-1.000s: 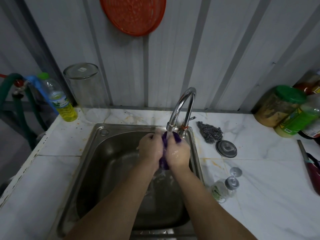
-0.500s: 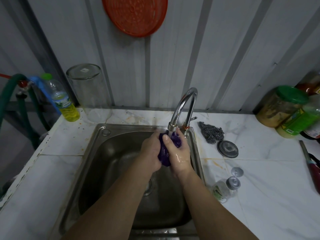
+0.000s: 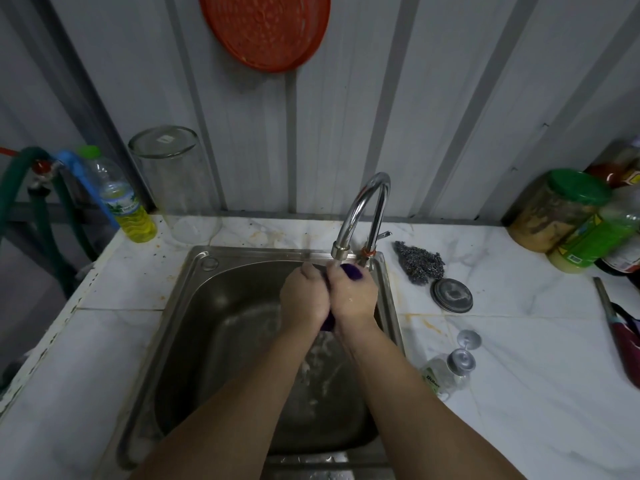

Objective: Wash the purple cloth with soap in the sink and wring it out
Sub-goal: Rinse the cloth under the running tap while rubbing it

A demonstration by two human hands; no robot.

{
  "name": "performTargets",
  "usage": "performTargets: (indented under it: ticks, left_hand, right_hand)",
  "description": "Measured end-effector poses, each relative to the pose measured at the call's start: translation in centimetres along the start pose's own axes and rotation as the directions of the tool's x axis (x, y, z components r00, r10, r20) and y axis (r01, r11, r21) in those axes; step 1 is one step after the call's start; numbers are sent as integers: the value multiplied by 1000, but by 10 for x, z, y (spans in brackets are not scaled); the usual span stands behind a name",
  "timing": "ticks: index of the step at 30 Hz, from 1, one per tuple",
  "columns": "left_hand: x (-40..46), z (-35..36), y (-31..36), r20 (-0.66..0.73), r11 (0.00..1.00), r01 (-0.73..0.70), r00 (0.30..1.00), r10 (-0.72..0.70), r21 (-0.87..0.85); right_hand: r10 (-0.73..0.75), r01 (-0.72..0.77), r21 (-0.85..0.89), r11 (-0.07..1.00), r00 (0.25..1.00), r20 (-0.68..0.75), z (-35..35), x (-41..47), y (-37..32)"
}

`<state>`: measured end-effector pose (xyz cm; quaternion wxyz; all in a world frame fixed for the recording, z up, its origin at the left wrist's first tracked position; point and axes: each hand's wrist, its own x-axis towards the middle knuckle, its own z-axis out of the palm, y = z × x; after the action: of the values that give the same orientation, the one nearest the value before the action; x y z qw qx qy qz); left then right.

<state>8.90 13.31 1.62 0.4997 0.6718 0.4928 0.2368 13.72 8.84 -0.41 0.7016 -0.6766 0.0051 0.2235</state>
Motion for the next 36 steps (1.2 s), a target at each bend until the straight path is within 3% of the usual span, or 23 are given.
performTargets:
  ticks: [3, 7, 9, 11, 14, 18, 23, 26, 30, 34, 36]
  left_hand:
    - [-7, 0, -8, 41, 976, -101, 993, 110, -193]
    - [-14, -1, -13, 252, 858, 54, 964, 90, -512]
    - [-14, 5, -13, 265, 866, 33, 957, 115, -499]
    - [-13, 13, -9, 172, 877, 4, 981, 89, -481]
    - [-6, 16, 5, 62, 793, 159, 986, -152, -588]
    - [-3, 14, 17, 130, 674, 347, 927, -352, -652]
    - [4, 11, 24, 36, 712, 325, 921, -389, -622]
    - [4, 9, 23, -14, 763, 272, 938, -346, -587]
    - [9, 3, 17, 12, 770, 255, 952, -307, -585]
    - [20, -6, 12, 30, 714, 257, 949, -315, -652]
    - [21, -10, 13, 118, 638, 323, 932, -342, -699]
  right_hand:
    - [170, -158, 261, 952, 985, -22, -1, -1, 2]
    - [89, -34, 359, 933, 986, -138, -8, -4, 8]
    - [11, 39, 340, 939, 990, -144, -10, -8, 11]
    - [-40, 83, 352, 932, 991, -127, -12, -12, 11]
    - [-96, 124, 366, 923, 991, -92, -14, -17, 10]
    - [-59, 84, 470, 879, 996, -68, -13, -22, 5]
    - [8, 32, 392, 919, 995, -100, -8, -20, -3]
    - [148, -101, 338, 936, 982, -116, -3, -16, -9]
    - [328, -305, 419, 855, 945, 19, -4, -11, -19]
    - [281, -364, 458, 811, 929, 240, -6, -13, -14]
    - [233, -338, 498, 798, 936, 263, -8, -18, -8]
